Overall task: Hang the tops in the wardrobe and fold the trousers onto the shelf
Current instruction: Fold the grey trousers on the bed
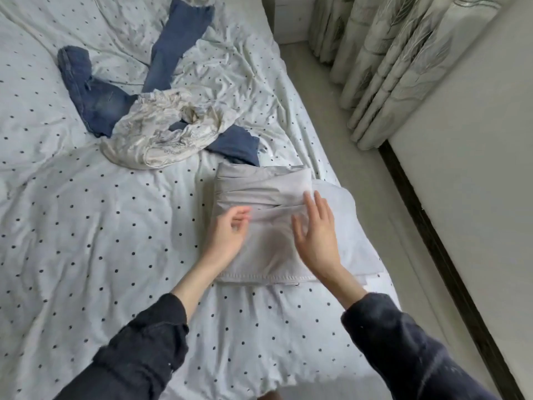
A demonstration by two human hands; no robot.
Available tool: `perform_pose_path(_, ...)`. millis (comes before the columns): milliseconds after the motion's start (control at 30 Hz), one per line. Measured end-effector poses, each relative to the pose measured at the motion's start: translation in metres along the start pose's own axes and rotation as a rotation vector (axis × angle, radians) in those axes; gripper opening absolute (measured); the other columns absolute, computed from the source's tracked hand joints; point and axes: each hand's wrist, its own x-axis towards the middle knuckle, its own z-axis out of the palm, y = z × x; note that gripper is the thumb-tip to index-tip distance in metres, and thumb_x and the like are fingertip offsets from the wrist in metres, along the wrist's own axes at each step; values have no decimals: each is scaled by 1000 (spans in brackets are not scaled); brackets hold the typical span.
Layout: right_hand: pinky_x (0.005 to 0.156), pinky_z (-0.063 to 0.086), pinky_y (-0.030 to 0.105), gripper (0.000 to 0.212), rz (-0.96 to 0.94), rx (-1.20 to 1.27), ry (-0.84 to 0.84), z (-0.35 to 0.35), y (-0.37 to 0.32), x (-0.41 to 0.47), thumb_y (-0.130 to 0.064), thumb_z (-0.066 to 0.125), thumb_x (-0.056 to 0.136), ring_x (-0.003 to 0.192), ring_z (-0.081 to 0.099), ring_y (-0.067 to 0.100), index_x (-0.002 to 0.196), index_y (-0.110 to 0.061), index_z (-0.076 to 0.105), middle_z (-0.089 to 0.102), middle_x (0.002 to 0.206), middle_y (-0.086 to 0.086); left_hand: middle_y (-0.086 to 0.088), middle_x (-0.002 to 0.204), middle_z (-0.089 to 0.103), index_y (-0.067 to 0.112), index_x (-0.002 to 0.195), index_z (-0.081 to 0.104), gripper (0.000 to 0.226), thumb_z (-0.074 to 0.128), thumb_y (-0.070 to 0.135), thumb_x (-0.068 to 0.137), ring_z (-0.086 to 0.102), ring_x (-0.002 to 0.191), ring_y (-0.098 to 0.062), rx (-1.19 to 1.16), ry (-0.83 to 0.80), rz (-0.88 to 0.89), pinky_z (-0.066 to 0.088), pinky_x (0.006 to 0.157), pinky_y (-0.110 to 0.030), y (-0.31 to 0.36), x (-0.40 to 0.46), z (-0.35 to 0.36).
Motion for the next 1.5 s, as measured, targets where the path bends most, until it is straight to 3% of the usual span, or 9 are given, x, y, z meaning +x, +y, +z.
perform_pose_path(100, 105, 31, 55, 54, -278, -236, -75, 24, -11, -7, -38, 42, 88, 137, 33, 37, 136, -13, 49, 37, 148, 16, -8, 108, 57, 5, 122, 53, 37, 62, 5, 86, 54, 88, -15, 56, 213, -99, 47, 89, -32, -23, 10, -27)
perform_pose_path(233, 114, 0, 55, 83, -140, -351, -338, 41, -3, 8, -56, 50, 88, 145, -15, 27, 151, -29, 3, -13, 158, 4, -1, 122, 55, 12, 134, 41, 63, 71, 32, 82, 56, 103, -13, -123, -30, -362, 45, 84, -27, -49, 23, -33)
perform_pose_path(367, 114, -3, 58, 89, -97, -329, -379, 50, 12, 14, -59, 51, 87, 143, -21, 24, 150, -31, -4, -19, 157, 2, 0, 111, 66, 14, 117, 54, 36, 68, 21, 85, 66, 88, -6, -365, -144, -449, 51, 69, -21, -56, 34, -24)
perform_pose_path(900, 119, 3, 36, 87, -16, 361, -499, 38, -44, 34, -35, 63, 88, 145, -13, 15, 151, -26, 3, -10, 158, 1, -9, 111, 67, 13, 118, 56, 62, 65, 40, 63, 62, 103, -28, 261, 71, 31, 48, 92, -46, 63, 21, -86)
perform_pose_path(1033, 117, 20, 36, 64, 254, 628, -559, 11, -9, 32, -24, 57, 90, 144, 15, 10, 147, -30, 29, 19, 154, -10, -3, 113, 61, 16, 137, 45, 67, 69, 36, 78, 60, 108, -21, 246, -191, 57, 45, 98, -36, 90, 14, -40)
perform_pose_path(1133, 85, 51, 31, 28, 602, 1063, -420, -25, 24, 26, -24, 45, 98, 95, 65, 16, 116, -11, 62, 67, 114, 14, 0, 129, 54, 26, 143, 35, 63, 60, 40, 88, 51, 121, -15, 298, -460, 131, 36, 106, -30, 92, 7, 9)
perform_pose_path(1233, 73, 50, 33, 51, 806, 1267, -223, -62, 57, 18, -45, 28, 101, 71, 71, 16, 98, -9, 63, 74, 81, 8, 11, 154, 25, 29, 146, 29, 54, 44, 41, 96, 16, 143, -8, 621, -669, 228, 15, 117, -42, 66, 3, 53)
perform_pose_path(1367, 110, 32, 36, 50, 806, 867, -168, -73, 86, 5, -52, 35, 97, 124, 48, 14, 132, -20, 49, 49, 138, -2, 9, 158, 0, 28, 150, 14, 51, 30, 33, 102, -6, 145, -7, 978, -812, 393, -9, 116, -43, 31, 0, 82)
perform_pose_path(1500, 117, 13, 32, 60, 482, 251, -108, -45, 90, -3, -37, 44, 98, 145, 15, 18, 149, -13, 23, 16, 157, 6, -3, 155, 24, 16, 146, 31, 66, 36, -8, 84, 15, 145, -19, 1073, -703, 789, -8, 113, -35, 23, 19, 67)
